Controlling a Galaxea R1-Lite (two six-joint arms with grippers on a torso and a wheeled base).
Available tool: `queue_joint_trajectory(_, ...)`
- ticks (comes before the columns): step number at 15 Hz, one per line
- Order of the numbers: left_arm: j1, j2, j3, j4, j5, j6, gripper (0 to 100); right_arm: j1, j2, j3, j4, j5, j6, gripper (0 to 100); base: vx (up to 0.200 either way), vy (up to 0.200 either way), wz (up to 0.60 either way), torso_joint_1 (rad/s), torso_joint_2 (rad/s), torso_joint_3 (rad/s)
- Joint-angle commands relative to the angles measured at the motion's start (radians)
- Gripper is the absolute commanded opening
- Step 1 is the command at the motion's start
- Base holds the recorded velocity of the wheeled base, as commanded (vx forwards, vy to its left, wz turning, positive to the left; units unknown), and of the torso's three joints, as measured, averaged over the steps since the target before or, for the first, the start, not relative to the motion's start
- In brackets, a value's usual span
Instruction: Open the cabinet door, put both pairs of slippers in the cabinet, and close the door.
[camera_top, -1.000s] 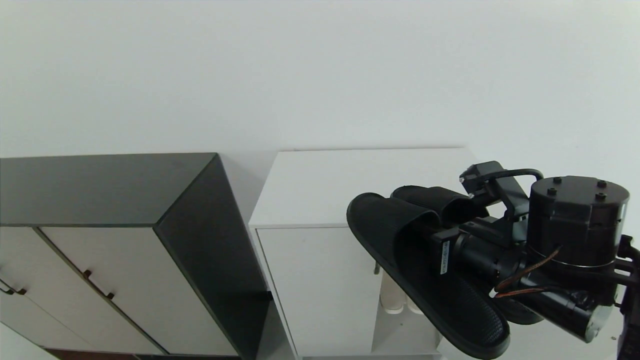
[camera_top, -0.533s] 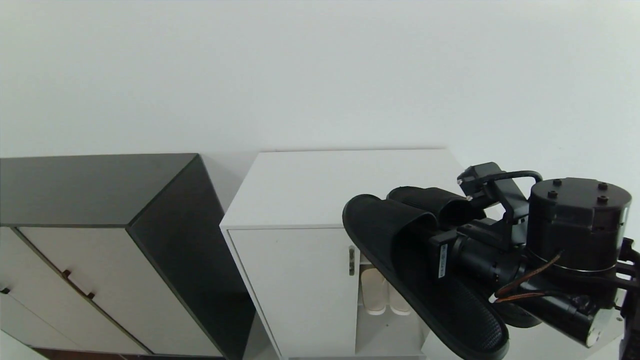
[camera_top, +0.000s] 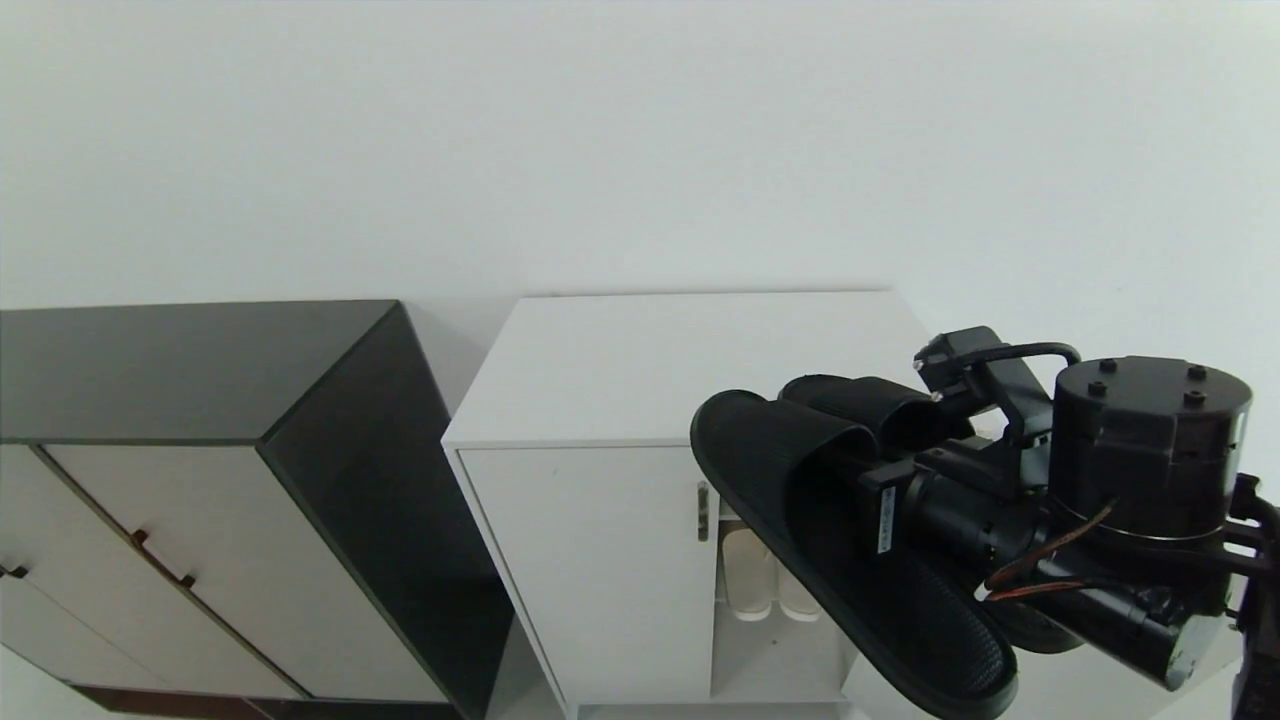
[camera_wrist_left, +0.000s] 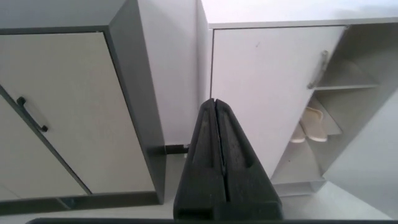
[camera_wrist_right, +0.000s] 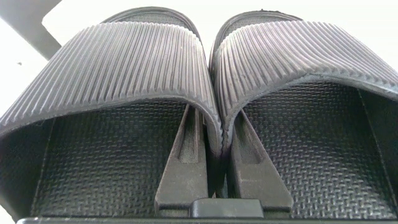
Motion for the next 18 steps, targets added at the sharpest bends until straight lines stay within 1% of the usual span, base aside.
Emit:
queue_joint_trajectory(1,0.0,0.001,0.0,0.0,0.0,0.0,0,0.0,0.007,0.001,-0.003,0.0,0.0,0,-0.2,0.0,0.0,0.002,0.02,0.007)
queue_joint_trajectory(4,0.0,0.001,0.0,0.0,0.0,0.0,0,0.0,0.007,0.003,-0.003,-0.001,-0.002,0,-0.2,0.0,0.0,-0.004,0.0,0.002)
queue_joint_trajectory(8,0.0,0.001,0.0,0.0,0.0,0.0,0,0.0,0.007,0.008,-0.004,-0.003,-0.002,0,0.0,-0.2,0.0,-0.002,0.0,0.007)
queue_joint_trajectory(18,0.0,0.001,0.0,0.0,0.0,-0.001,0,-0.022,0.033,0.014,-0.007,-0.003,-0.003,0,0.0,0.0,0.0,0.0,0.0,0.0)
